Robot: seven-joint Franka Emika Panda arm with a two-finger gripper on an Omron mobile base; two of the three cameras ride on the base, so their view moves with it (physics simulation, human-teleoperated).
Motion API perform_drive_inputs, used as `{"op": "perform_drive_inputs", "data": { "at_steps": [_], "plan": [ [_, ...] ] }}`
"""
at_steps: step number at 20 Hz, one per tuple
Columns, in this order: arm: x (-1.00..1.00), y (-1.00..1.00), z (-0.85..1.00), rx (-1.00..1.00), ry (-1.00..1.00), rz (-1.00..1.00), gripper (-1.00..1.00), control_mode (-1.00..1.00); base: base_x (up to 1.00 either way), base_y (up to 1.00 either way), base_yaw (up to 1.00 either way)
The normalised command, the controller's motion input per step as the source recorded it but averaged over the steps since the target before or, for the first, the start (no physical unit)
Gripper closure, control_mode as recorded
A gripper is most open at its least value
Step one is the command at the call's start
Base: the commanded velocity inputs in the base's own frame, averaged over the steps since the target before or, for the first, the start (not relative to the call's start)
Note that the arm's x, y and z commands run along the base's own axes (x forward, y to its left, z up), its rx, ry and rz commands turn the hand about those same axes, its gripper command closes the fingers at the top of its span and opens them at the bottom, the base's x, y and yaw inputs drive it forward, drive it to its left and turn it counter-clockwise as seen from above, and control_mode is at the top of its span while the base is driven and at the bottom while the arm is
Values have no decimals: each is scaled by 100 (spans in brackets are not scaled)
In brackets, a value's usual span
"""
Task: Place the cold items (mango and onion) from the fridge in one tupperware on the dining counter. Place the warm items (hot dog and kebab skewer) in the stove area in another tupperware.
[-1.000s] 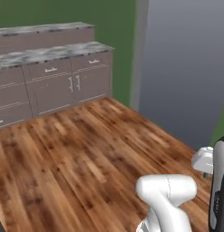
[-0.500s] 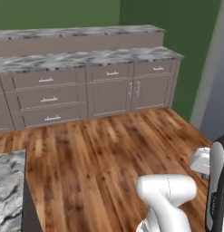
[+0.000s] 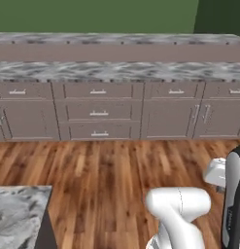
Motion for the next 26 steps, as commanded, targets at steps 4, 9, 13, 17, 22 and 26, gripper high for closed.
{"op": "perform_drive_inputs", "data": {
  "at_steps": [4,9,13,17,22,26],
  "plan": [
    [0,0,0,0,0,0,100,100,100,-51,40],
    [0,0,0,0,0,0,100,100,100,-46,44],
    [0,0,0,0,0,0,100,100,100,-42,54],
    [0,0,0,0,0,0,100,100,95,-34,63],
    [0,0,0,0,0,0,100,100,95,-16,72],
    [0,0,0,0,0,0,100,100,86,-13,74]
  ]
}}
